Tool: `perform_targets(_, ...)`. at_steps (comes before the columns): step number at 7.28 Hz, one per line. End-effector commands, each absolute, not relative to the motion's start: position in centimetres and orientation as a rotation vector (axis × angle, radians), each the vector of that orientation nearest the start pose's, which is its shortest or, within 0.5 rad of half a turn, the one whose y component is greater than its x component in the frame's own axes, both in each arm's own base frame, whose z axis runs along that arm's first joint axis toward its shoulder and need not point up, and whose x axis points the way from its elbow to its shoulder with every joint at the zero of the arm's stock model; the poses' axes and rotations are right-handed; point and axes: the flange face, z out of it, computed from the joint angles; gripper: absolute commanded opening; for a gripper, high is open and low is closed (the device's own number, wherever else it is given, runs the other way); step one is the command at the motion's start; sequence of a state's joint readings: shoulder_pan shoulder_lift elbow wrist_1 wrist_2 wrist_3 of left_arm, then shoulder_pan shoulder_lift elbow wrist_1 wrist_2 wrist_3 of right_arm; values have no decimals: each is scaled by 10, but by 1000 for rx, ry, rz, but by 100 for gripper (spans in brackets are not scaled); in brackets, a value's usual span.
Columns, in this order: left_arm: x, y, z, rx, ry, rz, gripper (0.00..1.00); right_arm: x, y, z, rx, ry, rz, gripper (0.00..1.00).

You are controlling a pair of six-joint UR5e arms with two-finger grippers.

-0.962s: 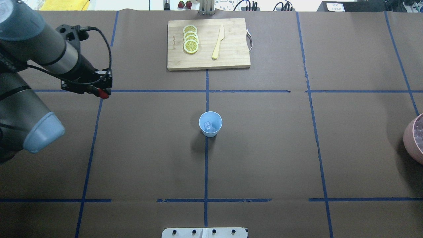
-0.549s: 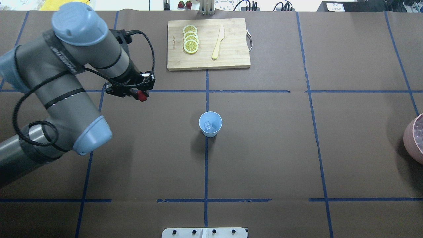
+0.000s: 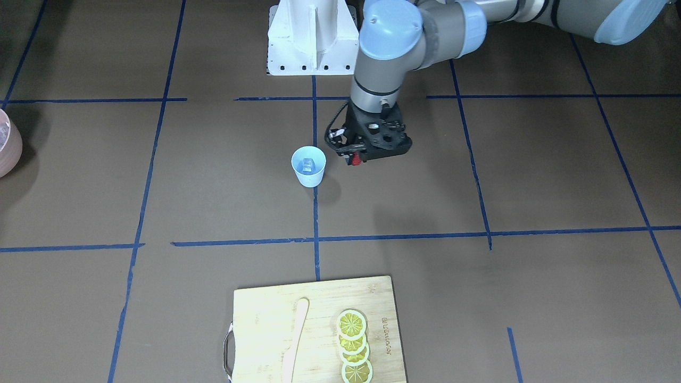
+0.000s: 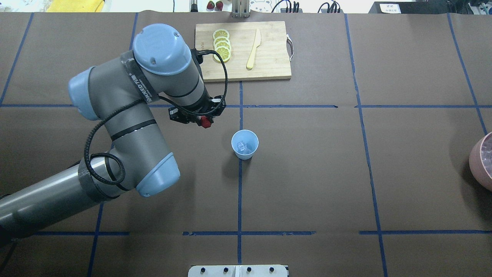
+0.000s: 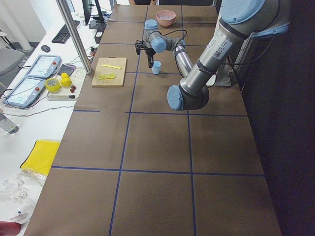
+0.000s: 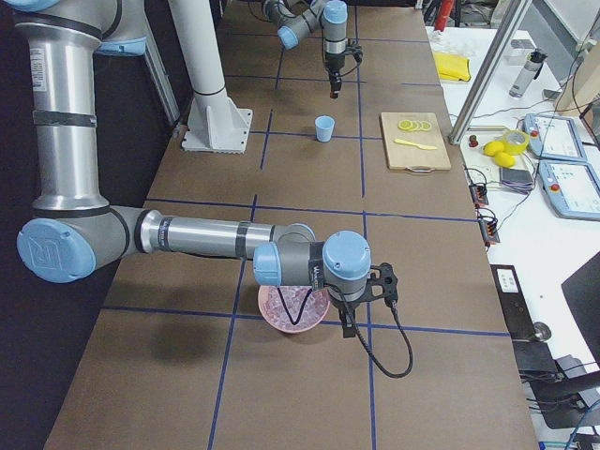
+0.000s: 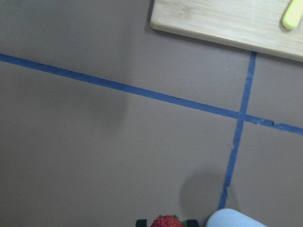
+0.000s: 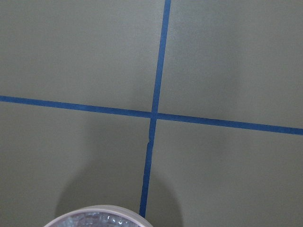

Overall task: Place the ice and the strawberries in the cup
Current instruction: 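Carry the strawberry with the left gripper over the light blue cup, then open the left gripper to drop the strawberry into the cup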

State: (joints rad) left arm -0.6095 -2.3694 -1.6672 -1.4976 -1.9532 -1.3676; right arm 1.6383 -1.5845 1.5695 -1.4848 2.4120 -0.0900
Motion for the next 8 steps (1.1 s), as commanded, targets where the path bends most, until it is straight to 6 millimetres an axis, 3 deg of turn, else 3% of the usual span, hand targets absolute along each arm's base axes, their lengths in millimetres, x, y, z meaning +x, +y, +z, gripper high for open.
perform_targets(1, 554, -451, 106, -38, 902, -214, 0, 92, -485, 651, 111, -839, -40, 99)
perform_targets(2, 566, -456, 95, -47, 898, -224, 0, 92, -485, 648, 119, -838, -44, 99)
perform_targets(5, 580, -454, 100, -51, 905, -215, 0, 92, -485, 649, 118, -838, -44, 99)
perform_targets(6, 580, -454, 100, -51, 907, -216, 10, 92, -485, 650, 116, -837, -43, 99)
perform_targets(7, 580, -454, 101, -52, 905, -218, 58, 92, -486, 649, 119, -837, -44, 99)
perform_targets(8, 578, -452, 100, -48, 911, -214, 99, 92, -486, 649, 118, -837, -43, 99)
